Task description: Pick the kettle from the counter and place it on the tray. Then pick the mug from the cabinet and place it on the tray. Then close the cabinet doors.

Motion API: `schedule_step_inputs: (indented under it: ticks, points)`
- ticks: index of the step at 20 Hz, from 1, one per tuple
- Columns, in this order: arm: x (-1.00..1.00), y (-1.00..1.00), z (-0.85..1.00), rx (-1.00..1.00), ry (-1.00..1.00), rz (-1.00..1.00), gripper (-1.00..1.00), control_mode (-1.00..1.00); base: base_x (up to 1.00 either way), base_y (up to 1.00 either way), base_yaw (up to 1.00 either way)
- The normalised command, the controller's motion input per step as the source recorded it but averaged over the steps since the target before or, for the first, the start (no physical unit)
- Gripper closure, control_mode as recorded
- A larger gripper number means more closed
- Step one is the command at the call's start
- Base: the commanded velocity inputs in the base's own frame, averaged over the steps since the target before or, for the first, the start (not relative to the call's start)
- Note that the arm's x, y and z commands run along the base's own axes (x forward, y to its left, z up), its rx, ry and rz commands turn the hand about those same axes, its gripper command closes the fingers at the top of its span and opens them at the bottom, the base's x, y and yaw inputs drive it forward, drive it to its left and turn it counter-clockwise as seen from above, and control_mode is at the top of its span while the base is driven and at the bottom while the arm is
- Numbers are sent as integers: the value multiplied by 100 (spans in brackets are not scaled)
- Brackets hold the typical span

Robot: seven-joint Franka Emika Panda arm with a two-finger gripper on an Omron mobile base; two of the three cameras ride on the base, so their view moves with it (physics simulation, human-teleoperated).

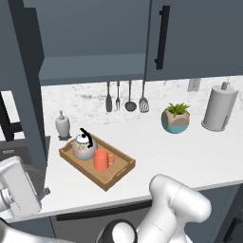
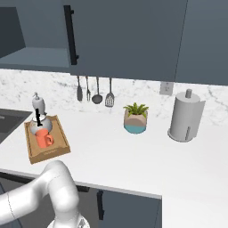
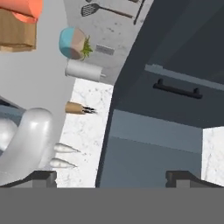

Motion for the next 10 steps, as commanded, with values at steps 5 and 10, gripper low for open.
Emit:
schedule_step_inputs:
  ticks: [5, 10]
  points:
    - [4, 0, 2, 0, -25, 12, -100, -100, 0, 0, 0]
    - [4, 0, 11, 0, -19, 11, -100, -100, 0, 0, 0]
